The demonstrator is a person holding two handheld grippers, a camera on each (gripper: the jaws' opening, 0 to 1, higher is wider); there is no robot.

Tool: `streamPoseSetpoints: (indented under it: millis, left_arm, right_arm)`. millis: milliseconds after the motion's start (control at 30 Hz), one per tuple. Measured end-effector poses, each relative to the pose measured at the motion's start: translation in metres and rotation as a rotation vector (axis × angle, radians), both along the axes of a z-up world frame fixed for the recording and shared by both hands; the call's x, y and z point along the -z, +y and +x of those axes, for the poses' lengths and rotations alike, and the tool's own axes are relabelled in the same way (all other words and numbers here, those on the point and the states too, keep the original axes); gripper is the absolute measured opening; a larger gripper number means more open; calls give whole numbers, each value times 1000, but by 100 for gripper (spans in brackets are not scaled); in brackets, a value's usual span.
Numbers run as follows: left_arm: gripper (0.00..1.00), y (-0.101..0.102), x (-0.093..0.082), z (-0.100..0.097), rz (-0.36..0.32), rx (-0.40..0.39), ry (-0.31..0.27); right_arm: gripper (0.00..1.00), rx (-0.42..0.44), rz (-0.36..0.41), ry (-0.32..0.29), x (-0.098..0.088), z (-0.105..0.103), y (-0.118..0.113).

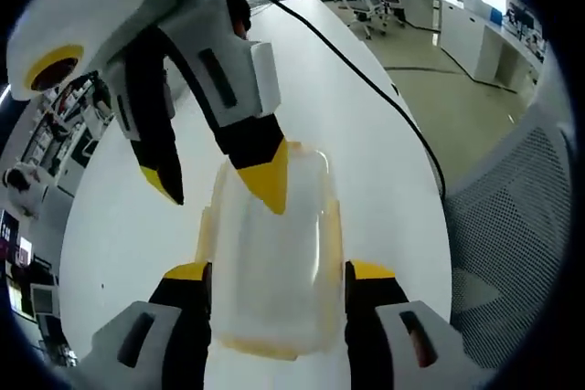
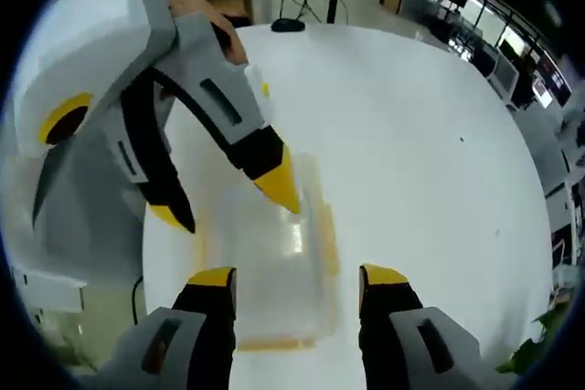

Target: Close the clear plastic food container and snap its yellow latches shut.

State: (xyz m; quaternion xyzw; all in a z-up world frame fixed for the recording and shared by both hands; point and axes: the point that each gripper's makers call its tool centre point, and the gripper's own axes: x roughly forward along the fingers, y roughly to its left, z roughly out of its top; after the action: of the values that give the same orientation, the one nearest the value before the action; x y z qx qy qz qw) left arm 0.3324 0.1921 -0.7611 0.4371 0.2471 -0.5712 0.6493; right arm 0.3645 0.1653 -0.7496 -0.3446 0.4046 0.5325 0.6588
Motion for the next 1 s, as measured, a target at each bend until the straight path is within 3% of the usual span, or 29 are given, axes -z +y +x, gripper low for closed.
streamPoseSetpoints:
  millis: [367,533,1000]
  left_arm:
    - [70,11,6,7,21,8,11]
    - [72,15,9,12,30,-1,19]
    - [77,17,17,15,34,3,57]
  right_arm:
    - [60,-18,-33,34,8,-24,-20]
    - [67,-17,-29,22,10,-28,-26]
    - [72,-39,-72,-16,22,-32,-29]
